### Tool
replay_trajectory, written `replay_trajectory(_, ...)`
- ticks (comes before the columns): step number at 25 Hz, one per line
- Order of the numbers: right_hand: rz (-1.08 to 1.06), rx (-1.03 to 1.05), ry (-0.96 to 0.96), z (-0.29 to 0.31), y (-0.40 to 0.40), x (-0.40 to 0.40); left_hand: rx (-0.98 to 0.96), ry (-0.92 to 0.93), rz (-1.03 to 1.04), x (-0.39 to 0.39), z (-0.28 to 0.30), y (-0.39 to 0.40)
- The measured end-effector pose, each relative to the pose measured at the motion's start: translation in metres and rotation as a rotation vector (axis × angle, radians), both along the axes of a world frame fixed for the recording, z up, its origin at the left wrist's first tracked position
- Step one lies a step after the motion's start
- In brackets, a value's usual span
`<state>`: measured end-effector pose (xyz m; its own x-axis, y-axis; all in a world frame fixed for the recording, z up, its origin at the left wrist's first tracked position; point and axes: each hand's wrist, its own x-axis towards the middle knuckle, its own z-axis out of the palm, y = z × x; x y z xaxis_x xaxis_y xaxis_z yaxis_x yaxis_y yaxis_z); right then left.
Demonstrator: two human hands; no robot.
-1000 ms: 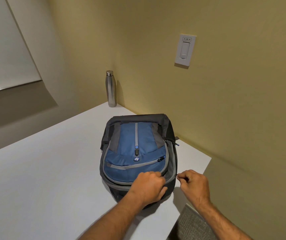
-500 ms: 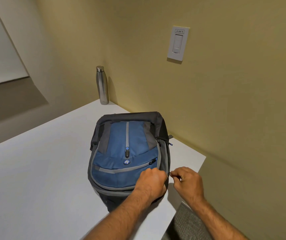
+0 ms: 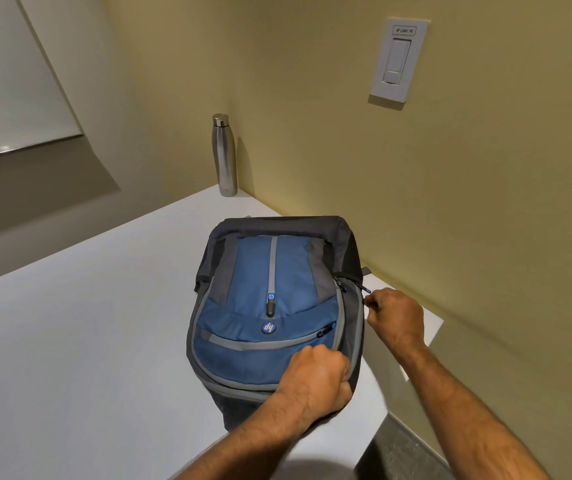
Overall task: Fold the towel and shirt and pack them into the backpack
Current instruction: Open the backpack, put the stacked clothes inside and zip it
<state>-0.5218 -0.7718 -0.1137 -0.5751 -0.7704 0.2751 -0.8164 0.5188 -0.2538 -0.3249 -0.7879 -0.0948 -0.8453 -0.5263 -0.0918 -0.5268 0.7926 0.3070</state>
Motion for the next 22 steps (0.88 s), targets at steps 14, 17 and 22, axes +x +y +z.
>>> replay_trajectory(14,0.014,0.037,0.078,-0.004,-0.039,-0.018,0.126,0.022,-0.007,0.001,0.002,-0.007)
replay_trajectory(17,0.051,-0.012,0.061,-0.009,-0.035,-0.016,0.133,0.033,-0.022,0.002,0.0,-0.006)
replay_trajectory(22,0.137,-0.085,-0.031,-0.023,-0.006,-0.006,0.215,0.285,-0.088,0.022,-0.001,-0.013)
